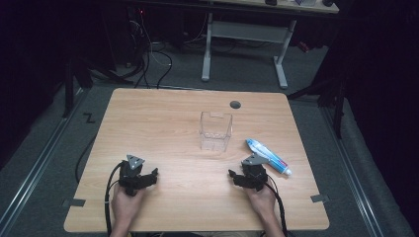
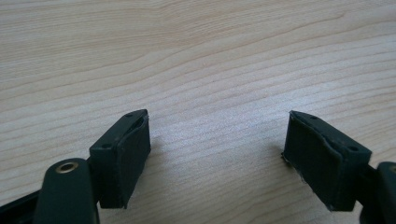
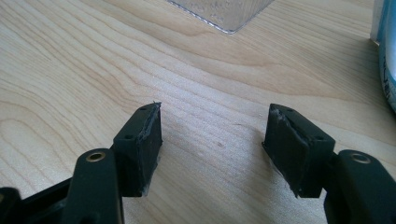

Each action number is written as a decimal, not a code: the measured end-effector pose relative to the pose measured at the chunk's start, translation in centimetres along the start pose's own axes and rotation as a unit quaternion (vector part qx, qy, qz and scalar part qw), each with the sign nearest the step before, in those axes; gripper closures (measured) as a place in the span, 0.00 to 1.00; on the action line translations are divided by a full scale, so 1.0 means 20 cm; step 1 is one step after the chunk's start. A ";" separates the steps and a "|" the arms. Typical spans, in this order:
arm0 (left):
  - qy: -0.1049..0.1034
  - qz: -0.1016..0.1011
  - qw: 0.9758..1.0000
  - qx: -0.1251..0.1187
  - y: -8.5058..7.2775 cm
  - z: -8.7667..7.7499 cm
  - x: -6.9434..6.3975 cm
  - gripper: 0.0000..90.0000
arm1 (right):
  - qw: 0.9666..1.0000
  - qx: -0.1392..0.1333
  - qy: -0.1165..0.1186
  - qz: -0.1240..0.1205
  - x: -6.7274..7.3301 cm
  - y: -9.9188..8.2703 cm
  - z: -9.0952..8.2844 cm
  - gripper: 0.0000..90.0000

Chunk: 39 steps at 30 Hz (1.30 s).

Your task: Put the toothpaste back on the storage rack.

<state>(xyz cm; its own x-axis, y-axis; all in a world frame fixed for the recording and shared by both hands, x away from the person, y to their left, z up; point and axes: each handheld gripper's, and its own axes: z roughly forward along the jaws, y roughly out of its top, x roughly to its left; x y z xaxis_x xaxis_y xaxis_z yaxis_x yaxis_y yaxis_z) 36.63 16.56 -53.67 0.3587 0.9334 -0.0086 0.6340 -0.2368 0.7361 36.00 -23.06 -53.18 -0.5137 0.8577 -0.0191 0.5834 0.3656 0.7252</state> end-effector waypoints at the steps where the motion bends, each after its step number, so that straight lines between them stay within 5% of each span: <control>1: 0.000 0.000 1.000 0.000 0.00 0.00 0.00 0.26 | 1.000 0.000 0.000 0.000 0.00 0.00 0.00 0.41; 29: 0.000 0.001 1.000 0.001 0.00 0.00 0.00 0.26 | 1.000 -0.003 -0.001 -0.002 0.01 0.00 0.00 0.46; 34: 0.000 0.001 1.000 0.001 0.00 0.00 0.00 0.26 | 0.997 -0.012 -0.071 -0.033 0.08 -0.01 -0.01 0.50; 36: 0.000 0.001 1.000 0.001 0.00 0.00 0.00 0.26 | 0.999 0.014 -0.048 -0.014 0.08 0.01 -0.04 0.54; 39: 0.000 0.001 1.000 0.001 0.00 0.00 0.00 0.26 | 0.999 0.014 -0.046 -0.007 0.08 0.00 -0.05 0.51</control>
<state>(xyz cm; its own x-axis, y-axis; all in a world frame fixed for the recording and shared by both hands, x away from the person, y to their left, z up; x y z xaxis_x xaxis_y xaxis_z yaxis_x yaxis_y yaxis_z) 36.62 16.57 -53.65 0.3599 0.9329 -0.0082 0.6346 -0.2384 0.7352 34.49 -22.09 -52.50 -0.4638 0.8810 -0.0934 0.5942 0.3875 0.7048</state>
